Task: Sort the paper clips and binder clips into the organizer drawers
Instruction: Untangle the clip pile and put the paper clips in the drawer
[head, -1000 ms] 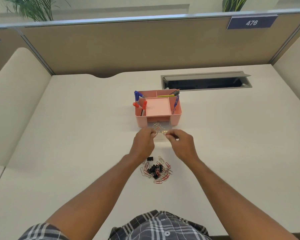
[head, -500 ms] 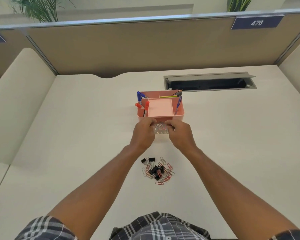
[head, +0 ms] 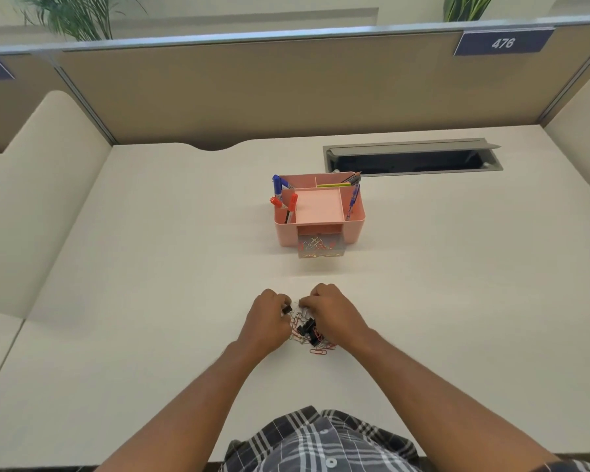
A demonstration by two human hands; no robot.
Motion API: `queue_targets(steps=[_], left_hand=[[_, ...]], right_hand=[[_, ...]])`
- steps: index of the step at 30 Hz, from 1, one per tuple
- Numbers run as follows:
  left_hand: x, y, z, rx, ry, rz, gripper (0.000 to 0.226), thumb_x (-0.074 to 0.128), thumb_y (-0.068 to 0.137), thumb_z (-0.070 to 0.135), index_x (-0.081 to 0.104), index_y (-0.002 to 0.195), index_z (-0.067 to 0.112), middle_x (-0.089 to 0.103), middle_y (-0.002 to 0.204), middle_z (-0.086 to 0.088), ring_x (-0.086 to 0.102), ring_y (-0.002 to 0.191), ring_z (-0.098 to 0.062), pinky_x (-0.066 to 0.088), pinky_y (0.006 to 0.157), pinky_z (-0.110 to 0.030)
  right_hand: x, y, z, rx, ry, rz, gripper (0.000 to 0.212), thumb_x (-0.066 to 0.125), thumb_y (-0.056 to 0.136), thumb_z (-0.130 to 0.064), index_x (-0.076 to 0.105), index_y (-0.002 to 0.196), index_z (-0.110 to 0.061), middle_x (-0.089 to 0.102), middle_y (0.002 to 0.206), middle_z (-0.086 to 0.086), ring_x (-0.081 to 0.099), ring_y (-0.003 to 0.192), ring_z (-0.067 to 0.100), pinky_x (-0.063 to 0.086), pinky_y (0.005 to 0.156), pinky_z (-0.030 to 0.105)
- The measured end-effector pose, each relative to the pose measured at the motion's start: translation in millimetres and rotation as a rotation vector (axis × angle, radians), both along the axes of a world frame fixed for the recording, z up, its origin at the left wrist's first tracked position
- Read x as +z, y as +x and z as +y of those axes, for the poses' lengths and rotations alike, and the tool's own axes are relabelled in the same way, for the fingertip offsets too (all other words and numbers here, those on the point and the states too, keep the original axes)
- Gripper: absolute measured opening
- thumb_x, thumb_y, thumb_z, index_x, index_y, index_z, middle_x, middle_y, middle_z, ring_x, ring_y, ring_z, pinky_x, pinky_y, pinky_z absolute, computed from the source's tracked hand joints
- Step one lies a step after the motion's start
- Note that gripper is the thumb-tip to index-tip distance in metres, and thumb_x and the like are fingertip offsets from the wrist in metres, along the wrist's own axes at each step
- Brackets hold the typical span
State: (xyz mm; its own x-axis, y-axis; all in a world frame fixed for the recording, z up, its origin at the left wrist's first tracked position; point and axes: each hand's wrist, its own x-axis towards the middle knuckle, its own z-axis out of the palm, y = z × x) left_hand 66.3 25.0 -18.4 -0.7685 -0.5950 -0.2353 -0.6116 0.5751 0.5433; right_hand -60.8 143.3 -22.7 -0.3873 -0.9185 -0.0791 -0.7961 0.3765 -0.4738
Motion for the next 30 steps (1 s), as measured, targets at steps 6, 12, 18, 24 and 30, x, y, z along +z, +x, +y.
queue_targets(steps=[6,12,18,24,30], left_hand=[[-4,-1,-1,-0.031,-0.065,0.017,0.02,0.055,0.091,0.009,0.067,0.105,0.013,0.058,0.104,-0.004,0.056,0.098,-0.021,0.047,0.082,-0.03],[-6,-6,-3,-0.03,-0.07,0.061,0.019,0.048,0.092,0.006,0.064,0.1,0.012,0.06,0.1,-0.004,0.057,0.095,-0.023,0.048,0.08,-0.034],[-8,-5,2,-0.16,-0.078,0.078,0.036,0.055,0.088,0.008,0.064,0.119,0.023,0.052,0.099,-0.004,0.051,0.094,-0.022,0.047,0.077,-0.034],[-7,-12,13,-0.078,-0.132,0.099,0.017,0.06,0.091,0.028,0.065,0.102,0.015,0.055,0.094,-0.004,0.052,0.089,-0.022,0.045,0.074,-0.032],[-4,-20,14,-0.043,-0.122,0.087,0.023,0.051,0.087,0.011,0.063,0.106,0.007,0.059,0.099,-0.011,0.057,0.09,-0.028,0.045,0.075,-0.034]], right_hand=[[-2,-11,10,-0.075,0.023,-0.005,0.025,0.054,0.09,-0.006,0.069,0.106,-0.018,0.06,0.102,0.002,0.05,0.099,0.023,0.046,0.079,0.033],[-3,-25,18,-0.205,0.008,-0.073,0.02,0.053,0.091,-0.009,0.07,0.101,-0.014,0.062,0.096,0.004,0.053,0.095,0.023,0.043,0.076,0.032],[-1,-31,23,-0.286,0.049,-0.107,0.027,0.051,0.091,-0.01,0.064,0.114,-0.016,0.061,0.105,0.006,0.054,0.101,0.024,0.046,0.081,0.033],[0,-29,19,-0.225,0.096,-0.062,0.035,0.049,0.091,-0.009,0.061,0.123,-0.018,0.055,0.103,0.009,0.052,0.098,0.027,0.046,0.076,0.034],[0,-38,28,-0.364,0.046,-0.053,0.017,0.049,0.09,-0.01,0.063,0.099,-0.009,0.054,0.088,0.008,0.055,0.085,0.029,0.047,0.07,0.037]])
